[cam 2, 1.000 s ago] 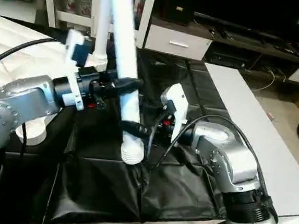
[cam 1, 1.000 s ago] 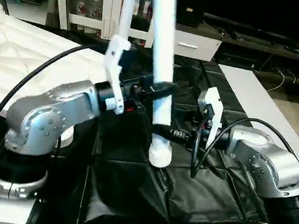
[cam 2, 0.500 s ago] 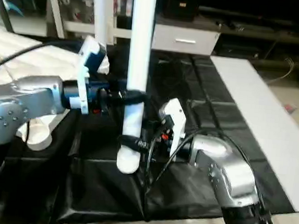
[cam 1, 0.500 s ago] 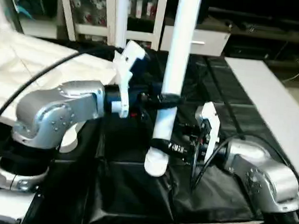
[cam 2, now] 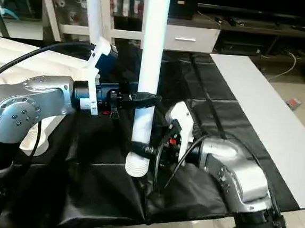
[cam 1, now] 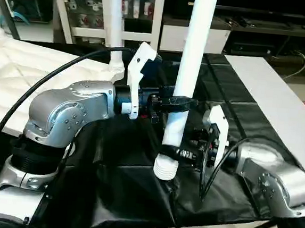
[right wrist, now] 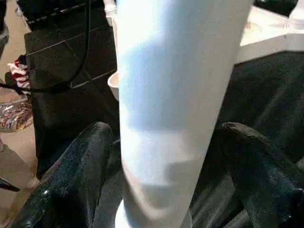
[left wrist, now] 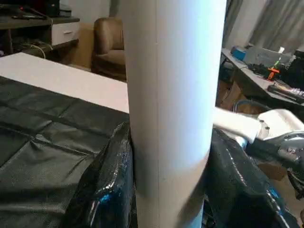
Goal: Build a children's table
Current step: Pick table leg
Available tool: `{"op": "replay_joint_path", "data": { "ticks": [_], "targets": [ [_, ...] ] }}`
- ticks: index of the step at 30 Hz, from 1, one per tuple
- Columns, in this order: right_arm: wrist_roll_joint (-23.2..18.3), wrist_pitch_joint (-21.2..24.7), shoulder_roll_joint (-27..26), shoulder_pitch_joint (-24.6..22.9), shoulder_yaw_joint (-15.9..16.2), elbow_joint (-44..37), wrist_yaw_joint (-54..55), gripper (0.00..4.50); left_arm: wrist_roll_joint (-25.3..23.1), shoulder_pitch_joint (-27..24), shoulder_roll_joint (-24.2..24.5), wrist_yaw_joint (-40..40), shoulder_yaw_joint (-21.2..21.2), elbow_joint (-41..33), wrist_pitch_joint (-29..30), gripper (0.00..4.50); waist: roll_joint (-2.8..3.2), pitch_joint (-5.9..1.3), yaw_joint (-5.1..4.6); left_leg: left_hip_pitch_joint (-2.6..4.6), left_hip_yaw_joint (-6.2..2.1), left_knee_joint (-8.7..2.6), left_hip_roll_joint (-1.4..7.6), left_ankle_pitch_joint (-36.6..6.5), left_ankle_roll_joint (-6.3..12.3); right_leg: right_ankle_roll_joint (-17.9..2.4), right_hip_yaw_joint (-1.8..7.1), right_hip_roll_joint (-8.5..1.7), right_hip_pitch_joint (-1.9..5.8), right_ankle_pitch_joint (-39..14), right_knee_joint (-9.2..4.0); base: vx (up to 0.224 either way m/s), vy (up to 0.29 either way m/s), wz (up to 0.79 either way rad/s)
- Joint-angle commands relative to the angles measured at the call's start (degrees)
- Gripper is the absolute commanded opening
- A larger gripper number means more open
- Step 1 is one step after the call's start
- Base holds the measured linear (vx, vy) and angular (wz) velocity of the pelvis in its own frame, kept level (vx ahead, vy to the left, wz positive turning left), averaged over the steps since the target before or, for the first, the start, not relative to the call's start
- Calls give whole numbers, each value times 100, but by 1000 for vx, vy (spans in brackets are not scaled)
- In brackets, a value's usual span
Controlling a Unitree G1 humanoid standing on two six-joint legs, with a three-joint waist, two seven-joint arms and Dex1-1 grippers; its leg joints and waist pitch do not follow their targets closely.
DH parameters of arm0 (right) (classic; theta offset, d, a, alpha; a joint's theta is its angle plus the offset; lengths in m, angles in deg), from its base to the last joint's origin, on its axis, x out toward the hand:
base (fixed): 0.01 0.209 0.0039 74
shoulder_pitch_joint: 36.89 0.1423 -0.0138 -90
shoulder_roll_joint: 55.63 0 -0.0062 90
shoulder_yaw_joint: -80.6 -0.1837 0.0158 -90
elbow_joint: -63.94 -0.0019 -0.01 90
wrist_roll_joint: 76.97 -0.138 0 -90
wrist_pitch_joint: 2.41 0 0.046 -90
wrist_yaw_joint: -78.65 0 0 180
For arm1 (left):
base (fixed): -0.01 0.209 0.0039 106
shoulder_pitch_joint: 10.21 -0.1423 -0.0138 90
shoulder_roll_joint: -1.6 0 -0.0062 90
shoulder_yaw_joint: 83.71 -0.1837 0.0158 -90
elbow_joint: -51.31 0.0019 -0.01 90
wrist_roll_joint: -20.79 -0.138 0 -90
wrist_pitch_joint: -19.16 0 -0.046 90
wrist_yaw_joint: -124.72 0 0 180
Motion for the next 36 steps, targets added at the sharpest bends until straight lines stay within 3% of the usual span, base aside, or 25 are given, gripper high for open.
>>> {"op": "replay_joint_path", "data": {
  "ticks": [1, 4, 5, 11, 21, 31, 36],
  "targets": [
    [-39, 61, 53, 99, 43, 41, -93, 374, 30, -30, -13, 40, 94, -178, -25, 179, -60, -406, 7, 48, -53, -356, 170, -621, -50, -730, 322, -529, 235, -967, -498, 0, 0, 0],
    [-19, 52, 17, 138, 83, 107, -114, 374, 35, -57, -1, 69, 109, -230, -7, 179, -64, -410, 5, 52, -57, -361, 179, -635, -74, -732, 318, -534, 234, -947, -494, 0, 0, 0],
    [-16, 56, 9, 146, 101, 121, -131, 341, 32, -66, 15, 80, 107, -245, -6, 179, -98, -411, 5, 56, -53, -361, 179, -620, -73, -739, 319, -529, 233, -883, -490, 0, 0, 0],
    [24, 84, 70, 145, 240, 156, -276, 295, 41, -69, 33, 103, 122, -290, -16, 179, -128, -397, 17, 48, -47, -365, 174, -634, -71, -700, 320, -541, 233, -967, -497, 0, 0, 0],
    [184, 58, 129, 182, 447, 258, -387, 294, 55, -66, -3, 236, 4, -413, 11, 179, -165, -399, 17, 43, -46, -363, 175, -554, -83, -685, 323, -541, 237, -894, -479, 0, 0, 0],
    [226, 40, 125, 243, 469, 334, -407, 294, 24, -74, 19, 356, -65, -474, 15, 179, -159, -405, 18, 50, -46, -360, 182, -534, -71, -721, 323, -539, 233, -795, -465, 0, 0, 0],
    [237, 33, 117, 255, 482, 341, -420, 238, 6, -87, 31, 390, -87, -489, 6, 179, -160, -402, 19, 43, -45, -358, 175, -555, -70, -708, 325, -541, 240, -834, -474, 0, 0, 0]
  ]
}}
